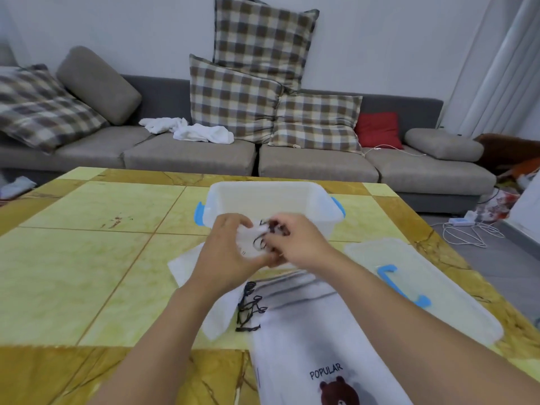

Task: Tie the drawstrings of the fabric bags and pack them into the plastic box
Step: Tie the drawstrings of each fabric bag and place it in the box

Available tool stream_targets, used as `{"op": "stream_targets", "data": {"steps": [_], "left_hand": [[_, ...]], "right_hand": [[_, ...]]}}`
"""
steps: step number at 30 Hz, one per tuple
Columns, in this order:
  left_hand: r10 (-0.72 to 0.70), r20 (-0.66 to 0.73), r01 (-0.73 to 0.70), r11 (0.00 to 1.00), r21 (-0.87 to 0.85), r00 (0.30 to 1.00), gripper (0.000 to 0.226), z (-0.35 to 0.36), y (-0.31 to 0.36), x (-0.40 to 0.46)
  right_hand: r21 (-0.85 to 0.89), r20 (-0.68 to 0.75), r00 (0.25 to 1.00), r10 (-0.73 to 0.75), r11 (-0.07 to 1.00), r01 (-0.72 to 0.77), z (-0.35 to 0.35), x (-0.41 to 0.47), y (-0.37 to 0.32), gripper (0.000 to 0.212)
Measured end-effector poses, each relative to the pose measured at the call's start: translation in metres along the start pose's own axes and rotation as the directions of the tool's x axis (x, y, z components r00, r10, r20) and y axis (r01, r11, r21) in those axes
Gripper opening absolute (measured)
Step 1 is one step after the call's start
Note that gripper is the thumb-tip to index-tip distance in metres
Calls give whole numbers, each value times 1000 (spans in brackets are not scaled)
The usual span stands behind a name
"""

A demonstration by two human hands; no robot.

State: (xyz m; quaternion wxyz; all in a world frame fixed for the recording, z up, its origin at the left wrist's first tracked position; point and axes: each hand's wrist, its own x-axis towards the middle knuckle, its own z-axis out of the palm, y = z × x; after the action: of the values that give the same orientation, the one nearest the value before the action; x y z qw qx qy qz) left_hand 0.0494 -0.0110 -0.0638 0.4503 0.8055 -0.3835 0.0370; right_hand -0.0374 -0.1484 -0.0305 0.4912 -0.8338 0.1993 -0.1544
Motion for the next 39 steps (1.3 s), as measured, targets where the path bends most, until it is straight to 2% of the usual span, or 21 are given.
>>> {"op": "stream_targets", "data": {"steps": [3,5,7,9,11,12,14,16,18,19,20,22,23,26,28,30,31,34,37,38,39], "left_hand": [[-122,-60,127,989,79,991,82,-31,-11,-1],[-169,-66,179,966,188,983,83,-49,-25,-3],[-182,-109,206,934,293,977,66,-67,-40,-8],[-180,-162,228,906,358,970,37,-83,-46,-15],[-188,-205,254,894,369,961,18,-100,-47,-26],[-183,-220,257,889,378,958,14,-107,-47,-32],[-162,-235,250,873,418,958,11,-116,-44,-43],[-139,-218,230,848,477,966,9,-119,-40,-51],[-137,-165,204,829,520,977,4,-119,-37,-57],[-140,-132,189,824,533,981,2,-118,-35,-59],[-144,-105,178,819,545,984,2,-117,-34,-62],[-146,-82,167,817,552,986,4,-118,-35,-65],[-145,-83,166,817,552,986,4,-119,-36,-65],[-142,-122,186,821,540,982,3,-126,-39,-65],[-105,-132,160,827,539,986,3,-128,-39,-64],[-74,-117,126,834,536,990,3,-128,-38,-65],[-71,-113,120,840,529,991,3,-129,-39,-64],[-90,-133,144,861,487,987,6,-130,-42,-61],[-116,-161,178,869,462,980,8,-130,-40,-61],[-126,-160,187,864,468,979,8,-129,-38,-60],[-147,-158,207,851,483,976,11,-129,-36,-60]], "right_hand": [[222,-97,995,-13,975,34,-25,7,-27,4],[413,-161,986,38,910,33,-46,11,-42,10],[681,-143,982,126,733,5,-59,20,-53,17],[851,-83,981,176,525,-22,-64,30,-62,17],[881,-44,982,182,471,-48,-57,43,-72,12],[862,-22,983,184,501,-74,-48,48,-75,12],[741,55,977,204,648,-177,-20,55,-79,12],[434,108,964,243,861,-265,8,62,-78,6],[12,105,959,265,963,-268,33,70,-72,19],[-200,131,952,276,948,-247,45,72,-70,22],[-447,169,943,287,875,-186,56,75,-68,21],[-798,193,938,288,602,-20,75,74,-70,14],[-856,152,948,280,516,-16,80,72,-71,11],[-946,98,963,253,325,11,83,73,-73,22],[-955,130,943,306,295,36,83,77,-75,18],[-923,183,906,381,383,26,88,77,-75,26],[-901,220,909,354,431,50,90,78,-77,26],[-862,261,963,68,466,201,86,73,-83,33],[-681,30,950,-311,689,248,59,51,-83,38],[-615,3,939,-345,740,273,44,39,-77,34],[-583,77,948,-308,758,293,29,27,-70,30]]}}
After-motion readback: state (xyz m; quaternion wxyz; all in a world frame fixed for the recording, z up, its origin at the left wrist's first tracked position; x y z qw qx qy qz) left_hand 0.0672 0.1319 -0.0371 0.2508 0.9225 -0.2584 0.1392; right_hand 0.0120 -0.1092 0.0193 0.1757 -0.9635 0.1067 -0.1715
